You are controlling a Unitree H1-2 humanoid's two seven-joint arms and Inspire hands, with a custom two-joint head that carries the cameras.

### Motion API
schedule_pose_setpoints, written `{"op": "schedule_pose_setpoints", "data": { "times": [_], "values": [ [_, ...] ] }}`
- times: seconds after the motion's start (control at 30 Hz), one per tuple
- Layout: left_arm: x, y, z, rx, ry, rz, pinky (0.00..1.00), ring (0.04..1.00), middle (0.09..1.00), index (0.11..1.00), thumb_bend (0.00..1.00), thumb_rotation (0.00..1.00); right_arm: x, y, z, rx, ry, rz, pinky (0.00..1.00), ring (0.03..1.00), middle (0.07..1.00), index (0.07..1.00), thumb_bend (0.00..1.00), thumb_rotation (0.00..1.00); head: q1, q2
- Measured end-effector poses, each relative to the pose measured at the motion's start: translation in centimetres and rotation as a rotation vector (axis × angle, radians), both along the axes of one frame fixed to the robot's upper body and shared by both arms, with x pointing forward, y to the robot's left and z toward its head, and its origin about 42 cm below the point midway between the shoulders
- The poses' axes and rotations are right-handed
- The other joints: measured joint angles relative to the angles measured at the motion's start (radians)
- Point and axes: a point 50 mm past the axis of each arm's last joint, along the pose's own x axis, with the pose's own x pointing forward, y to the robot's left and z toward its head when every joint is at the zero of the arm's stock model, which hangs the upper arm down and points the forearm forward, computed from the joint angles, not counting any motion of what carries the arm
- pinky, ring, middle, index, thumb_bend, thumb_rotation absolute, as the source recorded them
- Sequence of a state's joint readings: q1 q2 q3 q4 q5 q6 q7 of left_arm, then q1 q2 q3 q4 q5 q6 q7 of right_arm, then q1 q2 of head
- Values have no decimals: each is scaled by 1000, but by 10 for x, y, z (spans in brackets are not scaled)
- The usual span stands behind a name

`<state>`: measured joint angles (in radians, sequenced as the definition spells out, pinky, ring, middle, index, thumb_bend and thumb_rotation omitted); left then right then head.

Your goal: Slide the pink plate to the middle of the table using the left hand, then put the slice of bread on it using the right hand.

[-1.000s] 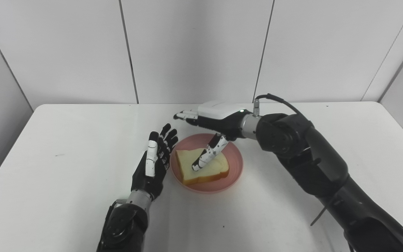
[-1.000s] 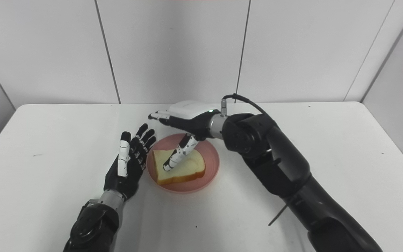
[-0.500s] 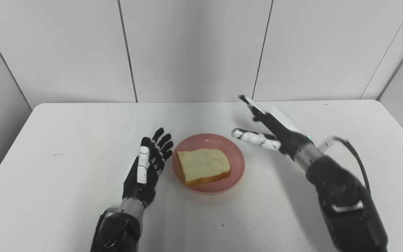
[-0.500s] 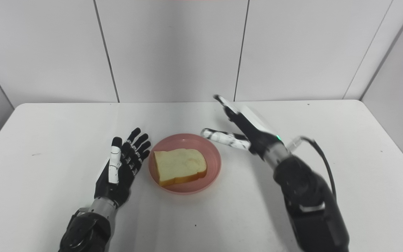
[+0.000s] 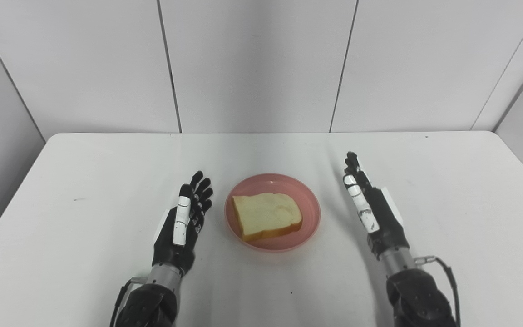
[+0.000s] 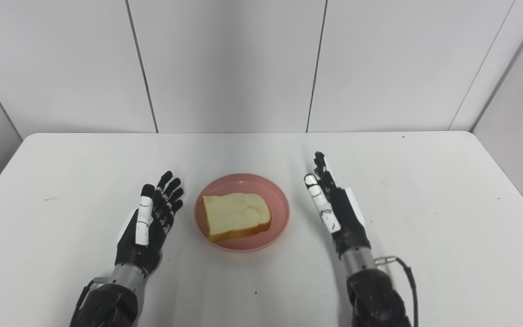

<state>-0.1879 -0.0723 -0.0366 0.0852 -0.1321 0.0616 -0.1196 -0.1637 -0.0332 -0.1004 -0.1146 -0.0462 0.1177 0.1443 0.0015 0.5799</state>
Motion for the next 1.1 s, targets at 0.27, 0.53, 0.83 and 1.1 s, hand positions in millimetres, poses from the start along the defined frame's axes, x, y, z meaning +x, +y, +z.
{"op": "schedule_pose_setpoints", "data": {
  "times": [0.27,0.53,0.83,1.1],
  "values": [
    [-7,-2,-5,35,-61,61,1000,1000,1000,1000,776,994,-2,3,-6,111,7,-25,1000,1000,1000,1000,544,1000,15,-8],
    [-7,-3,-4,47,-101,81,1000,1000,1000,1000,771,1000,-10,4,-21,133,34,-27,1000,1000,1000,1000,544,1000,20,-14],
    [-7,-4,-4,48,-114,77,1000,1000,1000,1000,786,1000,-11,5,-20,144,21,-34,1000,1000,1000,1000,558,1000,28,-12],
    [-7,-4,-4,40,-91,70,1000,1000,1000,1000,786,988,-13,7,-22,155,27,-35,1000,1000,1000,1000,570,1000,23,-11]
  ]
}}
